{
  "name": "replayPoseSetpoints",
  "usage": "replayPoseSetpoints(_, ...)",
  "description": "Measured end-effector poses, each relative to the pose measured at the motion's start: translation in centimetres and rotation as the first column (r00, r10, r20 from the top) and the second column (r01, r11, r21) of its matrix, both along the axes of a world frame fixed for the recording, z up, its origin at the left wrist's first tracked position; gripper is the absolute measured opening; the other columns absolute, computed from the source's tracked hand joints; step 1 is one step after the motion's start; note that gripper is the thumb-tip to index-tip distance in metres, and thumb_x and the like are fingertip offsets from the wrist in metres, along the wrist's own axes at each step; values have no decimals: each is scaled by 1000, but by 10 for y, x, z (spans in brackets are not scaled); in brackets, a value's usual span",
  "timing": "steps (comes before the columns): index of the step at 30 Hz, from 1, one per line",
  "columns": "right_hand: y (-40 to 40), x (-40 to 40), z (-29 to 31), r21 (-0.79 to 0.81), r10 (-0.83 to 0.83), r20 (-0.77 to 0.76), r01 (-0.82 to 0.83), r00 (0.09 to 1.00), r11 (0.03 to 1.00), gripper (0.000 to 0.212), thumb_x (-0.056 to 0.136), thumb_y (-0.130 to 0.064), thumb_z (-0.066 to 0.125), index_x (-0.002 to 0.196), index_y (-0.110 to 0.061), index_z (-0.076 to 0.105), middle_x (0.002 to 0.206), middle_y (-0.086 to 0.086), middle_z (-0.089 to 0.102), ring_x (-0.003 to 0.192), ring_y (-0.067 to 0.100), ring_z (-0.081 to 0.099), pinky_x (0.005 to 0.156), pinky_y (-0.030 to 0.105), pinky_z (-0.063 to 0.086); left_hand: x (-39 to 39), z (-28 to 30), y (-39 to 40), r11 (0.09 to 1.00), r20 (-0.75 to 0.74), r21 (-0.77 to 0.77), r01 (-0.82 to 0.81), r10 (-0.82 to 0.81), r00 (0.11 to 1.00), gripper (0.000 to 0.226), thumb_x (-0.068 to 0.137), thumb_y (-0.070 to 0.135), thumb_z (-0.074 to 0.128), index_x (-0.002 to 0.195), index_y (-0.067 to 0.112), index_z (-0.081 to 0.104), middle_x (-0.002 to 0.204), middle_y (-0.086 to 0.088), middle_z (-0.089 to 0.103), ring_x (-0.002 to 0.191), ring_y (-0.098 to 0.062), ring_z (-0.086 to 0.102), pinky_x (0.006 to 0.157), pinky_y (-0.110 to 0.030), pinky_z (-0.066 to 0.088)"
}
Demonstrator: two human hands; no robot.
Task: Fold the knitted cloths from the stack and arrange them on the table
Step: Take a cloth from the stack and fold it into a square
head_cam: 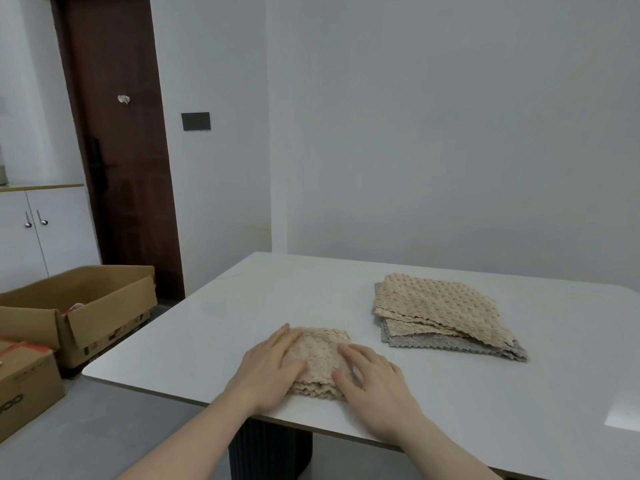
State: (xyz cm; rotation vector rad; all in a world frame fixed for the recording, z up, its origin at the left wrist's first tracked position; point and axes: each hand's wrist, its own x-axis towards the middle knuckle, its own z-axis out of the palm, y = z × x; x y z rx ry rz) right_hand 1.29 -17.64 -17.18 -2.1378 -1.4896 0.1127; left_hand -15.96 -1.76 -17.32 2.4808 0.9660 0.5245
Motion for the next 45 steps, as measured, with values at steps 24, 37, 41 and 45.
replayPoseSetpoints(24, 2, 13, -7, 107, -74, -190, 95, 979, 990, 25, 79, -63, 58, 89, -41, 58, 107, -40, 56, 125, -12, 31, 110, 21, 22, -2, 11, -3, 976, 163, -180, -123, 153, 975, 17, 82, 50, 64, 90, 39, 54, 83, 17, 60, 84, -7, 55, 69, -26, 38)
replayPoseSetpoints(37, -53, 9, 180, -288, -348, -851, 205, 393, 936, 10, 88, -10, 69, 92, -11, 60, 68, 0, 62, 65, 17, 56, 63, 25, 44, 22, 180, -91, 610, 34, -756, -237, 398, 917, 19, 86, 13, 75, 97, 22, 62, 86, 2, 69, 72, -9, 61, 68, -21, 49)
replayPoseSetpoints(41, -101, 10, 249, -323, -379, -886, 230, 267, 918, 30, 87, -21, 75, 112, -23, 59, 92, 1, 76, 80, 15, 72, 79, 32, 56, 19, 230, -125, 548, 71, -826, -135, 339, 938, 27, 86, 12, 77, 105, 21, 61, 103, 3, 73, 86, -21, 69, 77, -30, 55)
replayPoseSetpoints(45, -135, 27, 282, -279, -361, -890, 293, 277, 914, 33, 84, -20, 80, 113, -22, 68, 96, 1, 79, 89, 20, 77, 92, 45, 59, 44, 258, -149, 501, 107, -864, -54, 288, 952, 32, 85, 23, 78, 111, 23, 59, 108, 3, 75, 91, -19, 74, 81, -37, 60)
